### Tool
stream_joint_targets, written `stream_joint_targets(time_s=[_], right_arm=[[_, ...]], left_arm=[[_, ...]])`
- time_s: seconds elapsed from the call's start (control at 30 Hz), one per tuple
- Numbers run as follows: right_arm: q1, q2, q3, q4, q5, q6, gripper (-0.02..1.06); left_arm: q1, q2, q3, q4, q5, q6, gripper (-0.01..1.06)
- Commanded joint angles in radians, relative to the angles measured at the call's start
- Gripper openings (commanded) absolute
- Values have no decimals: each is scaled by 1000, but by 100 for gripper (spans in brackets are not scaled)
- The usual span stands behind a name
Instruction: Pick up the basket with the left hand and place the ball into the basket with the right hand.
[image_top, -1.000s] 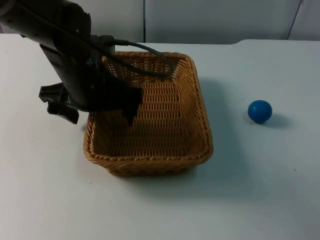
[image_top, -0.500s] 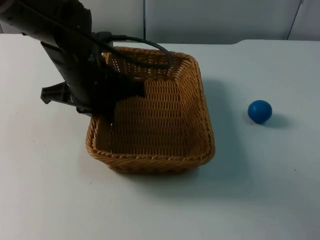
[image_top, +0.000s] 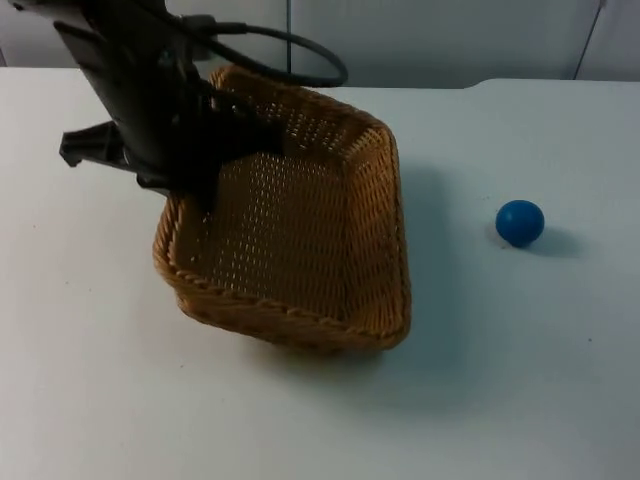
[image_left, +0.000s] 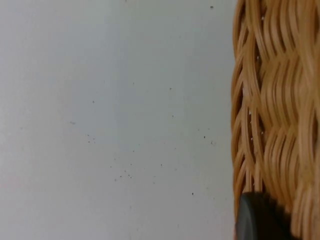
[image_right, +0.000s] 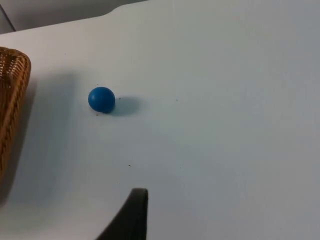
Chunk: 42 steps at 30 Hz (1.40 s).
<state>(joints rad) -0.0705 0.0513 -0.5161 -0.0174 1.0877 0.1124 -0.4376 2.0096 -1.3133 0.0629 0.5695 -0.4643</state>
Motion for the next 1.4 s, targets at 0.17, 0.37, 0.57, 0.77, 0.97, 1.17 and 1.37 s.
stream_joint_targets(time_s=[0.17,0.37,0.57,0.77,0.97,1.17,1.37], right_arm=[[2,7,7,-7,-9,-4,103],[2,7,7,-7,-9,-4,103],[2,7,7,-7,-9,-4,103],[2,7,7,-10,-9,-6,103],[2,44,-18,-19,0,13,103],[2,198,-199,-56,-7,46,103],[2,366,-303,-58,-30,24,103]], left_arm=[[4,-142,0,-34,51,36,0],[32,-195,0,-276,66,179,0],[90,-202,0,-505,91,340,0],[139,-202,0,-570,113,388,0],[146,-202,0,-601,133,397,0],[146,-202,0,-603,126,397,0],[146,-202,0,-599,120,395,0]])
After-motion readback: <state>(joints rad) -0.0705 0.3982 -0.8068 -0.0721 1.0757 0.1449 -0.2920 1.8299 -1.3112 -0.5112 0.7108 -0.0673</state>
